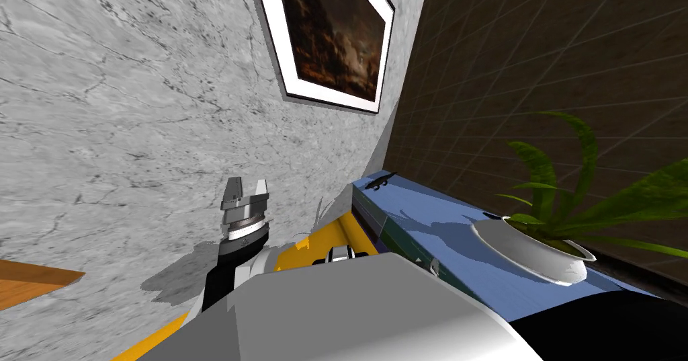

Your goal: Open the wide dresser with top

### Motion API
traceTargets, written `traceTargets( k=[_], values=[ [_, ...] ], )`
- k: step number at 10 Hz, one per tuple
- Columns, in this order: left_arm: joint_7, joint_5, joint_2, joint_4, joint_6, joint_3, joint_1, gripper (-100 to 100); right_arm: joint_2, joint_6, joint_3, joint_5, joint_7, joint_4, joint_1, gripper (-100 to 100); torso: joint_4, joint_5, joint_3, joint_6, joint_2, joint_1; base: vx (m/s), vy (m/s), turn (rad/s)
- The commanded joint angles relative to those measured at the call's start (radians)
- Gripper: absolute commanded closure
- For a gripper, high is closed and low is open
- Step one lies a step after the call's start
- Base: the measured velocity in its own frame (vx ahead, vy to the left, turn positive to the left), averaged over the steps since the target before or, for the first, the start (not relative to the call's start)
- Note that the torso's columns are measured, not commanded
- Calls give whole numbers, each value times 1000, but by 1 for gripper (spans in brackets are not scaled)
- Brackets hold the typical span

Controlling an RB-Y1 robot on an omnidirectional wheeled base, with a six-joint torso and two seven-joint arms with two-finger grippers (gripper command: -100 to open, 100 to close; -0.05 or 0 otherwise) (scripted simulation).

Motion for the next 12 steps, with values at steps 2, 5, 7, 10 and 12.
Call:
traceTargets(
  k=[2,5,7,10,12],
  values=[
    [0,0,0,0,0,0,0,0,-14,7,-7,-63,-4,24,-13,100,1,0,2,-1,4,1,-106,33,313],
    [0,0,0,0,0,0,0,0,-41,20,-20,-159,-11,73,-38,100,0,0,0,1,0,-2,-129,47,356],
    [0,0,0,0,0,0,0,0,-55,27,-26,-218,-15,97,-51,100,-1,0,-2,0,-3,0,-119,83,362],
    [0,0,0,0,0,0,0,0,-69,34,-33,-297,-18,121,-64,100,-1,-1,-3,1,-4,-5,-77,37,176],
    [0,0,0,0,0,0,0,0,-82,41,-39,-351,-22,145,-77,100,0,0,0,0,0,0,-106,68,320]
  ],
)
